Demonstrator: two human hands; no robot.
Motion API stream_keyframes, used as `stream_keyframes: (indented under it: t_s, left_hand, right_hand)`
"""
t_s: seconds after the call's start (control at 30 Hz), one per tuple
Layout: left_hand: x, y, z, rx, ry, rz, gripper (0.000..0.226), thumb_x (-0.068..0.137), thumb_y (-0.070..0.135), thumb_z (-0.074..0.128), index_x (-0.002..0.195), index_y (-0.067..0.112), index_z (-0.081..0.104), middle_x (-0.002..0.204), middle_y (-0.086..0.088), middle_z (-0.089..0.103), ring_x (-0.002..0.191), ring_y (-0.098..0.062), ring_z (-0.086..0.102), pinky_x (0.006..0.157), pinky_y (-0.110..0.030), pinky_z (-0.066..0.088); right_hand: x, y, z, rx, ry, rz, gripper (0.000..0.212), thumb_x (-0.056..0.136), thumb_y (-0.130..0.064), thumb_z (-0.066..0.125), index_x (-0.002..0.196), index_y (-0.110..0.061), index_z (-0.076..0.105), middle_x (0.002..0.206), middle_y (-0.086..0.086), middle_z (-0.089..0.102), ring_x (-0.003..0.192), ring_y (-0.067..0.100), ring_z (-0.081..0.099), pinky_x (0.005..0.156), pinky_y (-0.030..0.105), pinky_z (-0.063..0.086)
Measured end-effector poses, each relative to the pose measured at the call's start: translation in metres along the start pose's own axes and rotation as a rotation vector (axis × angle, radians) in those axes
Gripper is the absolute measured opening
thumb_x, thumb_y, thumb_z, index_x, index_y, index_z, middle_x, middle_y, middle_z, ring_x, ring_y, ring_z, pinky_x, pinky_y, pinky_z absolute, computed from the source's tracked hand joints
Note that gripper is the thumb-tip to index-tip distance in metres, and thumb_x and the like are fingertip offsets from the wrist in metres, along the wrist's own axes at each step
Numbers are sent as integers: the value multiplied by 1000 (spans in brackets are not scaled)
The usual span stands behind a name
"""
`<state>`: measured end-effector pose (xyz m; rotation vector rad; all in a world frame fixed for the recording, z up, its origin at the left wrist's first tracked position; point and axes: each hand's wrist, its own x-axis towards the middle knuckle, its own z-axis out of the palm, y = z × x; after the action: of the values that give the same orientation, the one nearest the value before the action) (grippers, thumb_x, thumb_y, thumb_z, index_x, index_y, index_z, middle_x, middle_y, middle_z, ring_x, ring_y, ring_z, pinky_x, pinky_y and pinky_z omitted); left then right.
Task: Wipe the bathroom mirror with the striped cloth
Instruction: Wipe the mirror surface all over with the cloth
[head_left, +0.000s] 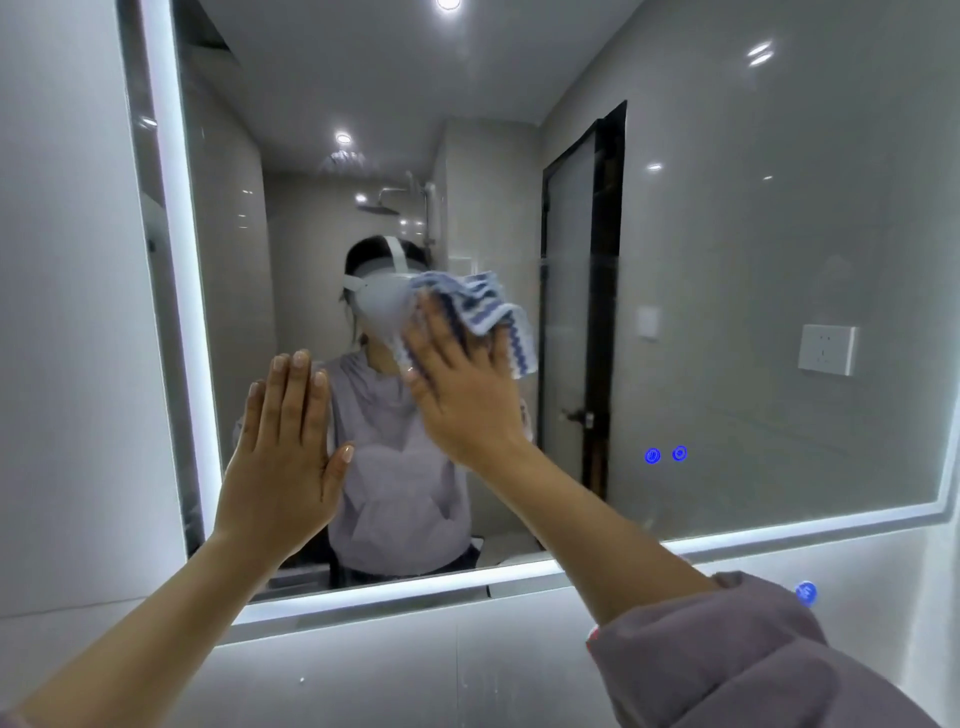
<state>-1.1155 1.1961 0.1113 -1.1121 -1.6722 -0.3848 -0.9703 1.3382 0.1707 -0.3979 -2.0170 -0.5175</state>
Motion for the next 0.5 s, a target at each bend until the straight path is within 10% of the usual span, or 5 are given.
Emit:
stream_keyframes:
  t_s: [0.23,0.5]
  left_hand:
    - [0,0,-2,-1,-9,-3,72,94,42,25,145,-8,14,156,-26,7,145,-39,5,118,-53,14]
    - [0,-1,-1,7,-29,1,71,95,42,22,145,-7,14,156,-25,5,145,-39,6,117,-53,15]
  right_hand:
    - [0,24,-12,-65,-43,-55,51,102,-36,23,149,-32,7,159,-8,5,148,21,2,119,46,-4]
    - [2,96,-33,-58,43,324,62,92,-39,10,151,-17,7,160,11,6,147,32,4,115,58,4]
